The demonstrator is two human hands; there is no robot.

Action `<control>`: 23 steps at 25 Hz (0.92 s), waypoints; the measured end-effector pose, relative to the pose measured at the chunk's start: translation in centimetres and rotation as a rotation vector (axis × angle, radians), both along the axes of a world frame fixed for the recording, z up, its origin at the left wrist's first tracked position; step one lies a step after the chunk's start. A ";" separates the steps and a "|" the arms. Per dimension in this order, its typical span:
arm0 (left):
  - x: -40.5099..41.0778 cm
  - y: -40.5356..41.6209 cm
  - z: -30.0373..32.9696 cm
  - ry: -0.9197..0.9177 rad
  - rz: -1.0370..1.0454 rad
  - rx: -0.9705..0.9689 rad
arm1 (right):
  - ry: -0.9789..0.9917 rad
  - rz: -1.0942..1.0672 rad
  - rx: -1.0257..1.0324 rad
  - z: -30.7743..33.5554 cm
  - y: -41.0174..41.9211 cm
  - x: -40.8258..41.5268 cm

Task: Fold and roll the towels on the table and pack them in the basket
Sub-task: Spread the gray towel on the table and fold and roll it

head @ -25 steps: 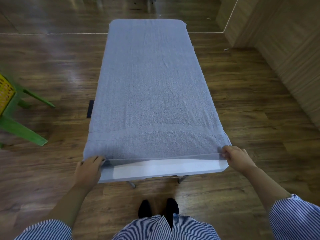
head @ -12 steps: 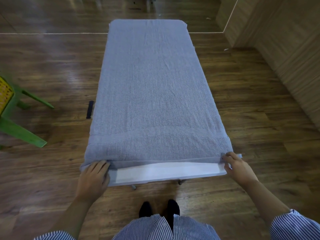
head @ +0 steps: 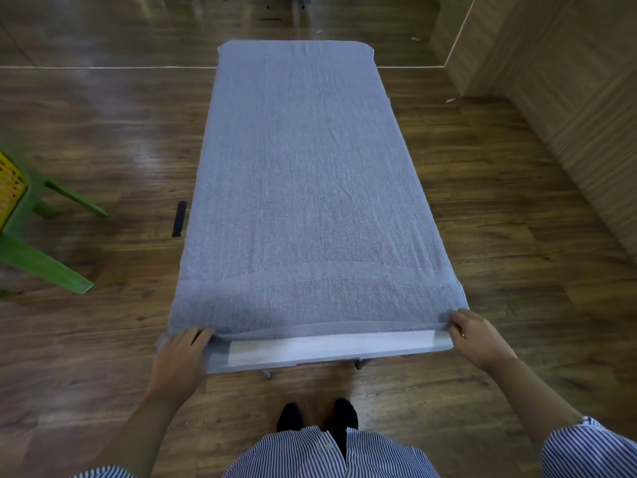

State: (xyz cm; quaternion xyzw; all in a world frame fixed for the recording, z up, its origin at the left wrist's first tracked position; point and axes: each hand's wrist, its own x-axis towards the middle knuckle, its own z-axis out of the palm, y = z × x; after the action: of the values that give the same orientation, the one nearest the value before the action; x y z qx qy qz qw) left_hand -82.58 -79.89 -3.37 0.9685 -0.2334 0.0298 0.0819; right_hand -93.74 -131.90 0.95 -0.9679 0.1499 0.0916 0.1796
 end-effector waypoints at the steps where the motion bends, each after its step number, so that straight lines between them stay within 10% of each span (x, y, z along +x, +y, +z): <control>1: 0.0 0.1 0.0 -0.008 -0.028 0.016 | 0.007 -0.011 0.000 0.0 0.1 0.2; 7: -0.5 -0.4 -0.4 -0.046 -0.017 0.039 | -0.048 -0.060 -0.004 -0.4 1.4 0.8; 23: -1.0 0.3 -1.0 -0.031 -0.045 -0.062 | -0.254 0.622 -0.047 -2.0 24.8 7.6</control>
State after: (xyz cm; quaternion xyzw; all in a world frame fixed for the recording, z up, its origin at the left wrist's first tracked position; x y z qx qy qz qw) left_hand -83.63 -79.61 -4.40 0.9593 -0.2555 0.0504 0.1090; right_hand -86.12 -107.07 -1.01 -0.9749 -0.1742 0.0173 0.1378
